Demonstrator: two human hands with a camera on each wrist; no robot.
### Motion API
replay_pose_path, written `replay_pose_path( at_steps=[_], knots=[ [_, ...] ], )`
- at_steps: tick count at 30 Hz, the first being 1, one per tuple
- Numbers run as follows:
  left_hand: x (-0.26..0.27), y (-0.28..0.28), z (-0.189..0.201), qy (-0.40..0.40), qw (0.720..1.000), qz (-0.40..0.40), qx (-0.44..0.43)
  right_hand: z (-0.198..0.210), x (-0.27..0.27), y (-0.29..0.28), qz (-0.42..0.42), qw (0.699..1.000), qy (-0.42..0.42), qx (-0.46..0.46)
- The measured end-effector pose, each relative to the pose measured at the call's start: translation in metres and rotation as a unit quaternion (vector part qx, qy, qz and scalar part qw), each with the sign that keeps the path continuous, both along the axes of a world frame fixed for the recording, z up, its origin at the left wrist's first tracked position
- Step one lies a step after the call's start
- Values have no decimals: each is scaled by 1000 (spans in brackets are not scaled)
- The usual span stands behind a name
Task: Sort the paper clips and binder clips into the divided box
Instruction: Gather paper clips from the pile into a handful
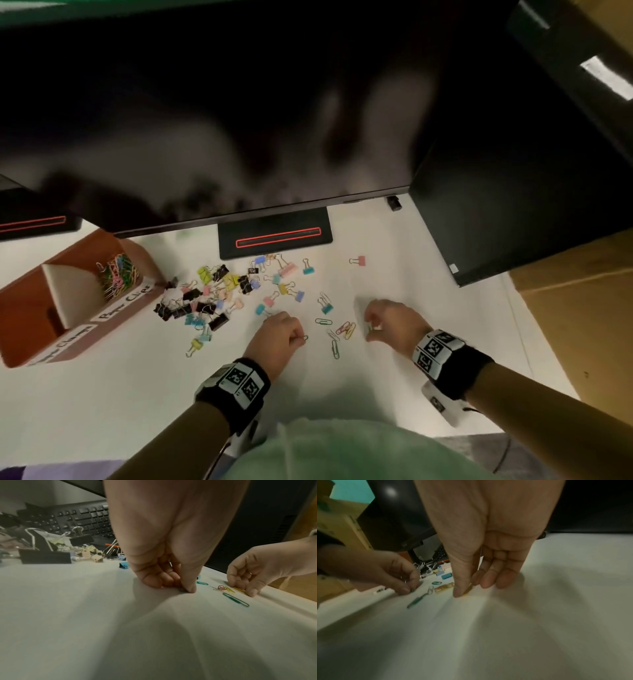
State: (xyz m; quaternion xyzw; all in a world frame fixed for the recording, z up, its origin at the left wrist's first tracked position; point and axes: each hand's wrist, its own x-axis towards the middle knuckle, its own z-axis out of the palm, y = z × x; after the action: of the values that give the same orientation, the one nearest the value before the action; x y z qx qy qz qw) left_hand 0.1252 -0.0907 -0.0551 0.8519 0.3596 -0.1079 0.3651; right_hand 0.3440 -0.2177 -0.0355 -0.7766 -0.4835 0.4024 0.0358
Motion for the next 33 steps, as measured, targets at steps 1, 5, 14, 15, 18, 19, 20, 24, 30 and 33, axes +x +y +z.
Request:
replay_pose_path(
  at_steps=[1,5,14,15,18,19,20,24,30,33],
  knots=[
    [-1,-1,0,-2,1000,-2,7,-1,-1,1,-8,1000,14,0],
    [-4,-7,4,-36,999,-18,17,-3,-2,3,30,999,19,12],
    [31,-10,8,-61,998,-6,15,-3,-3,3,86,993,34,73],
    [33,-9,8,-54,998,0,17,-3,-5,3,78,994,33,70],
    [35,-6,6,-42,999,5,20,-4,-10,8,59,996,36,49],
    [35,-5,6,-31,999,-3,20,-4,-10,9,61,997,35,42],
    [35,-5,5,-21,1000,-12,20,-4,-10,9,68,996,35,37],
    [32,-3,5,-23,999,-37,15,-4,-8,7,111,993,11,27],
    [25,-7,13,-70,996,-49,-5,-1,-3,3,136,988,3,78],
    [24,-13,15,-75,994,-74,-18,3,-2,7,115,989,25,92]
  ],
)
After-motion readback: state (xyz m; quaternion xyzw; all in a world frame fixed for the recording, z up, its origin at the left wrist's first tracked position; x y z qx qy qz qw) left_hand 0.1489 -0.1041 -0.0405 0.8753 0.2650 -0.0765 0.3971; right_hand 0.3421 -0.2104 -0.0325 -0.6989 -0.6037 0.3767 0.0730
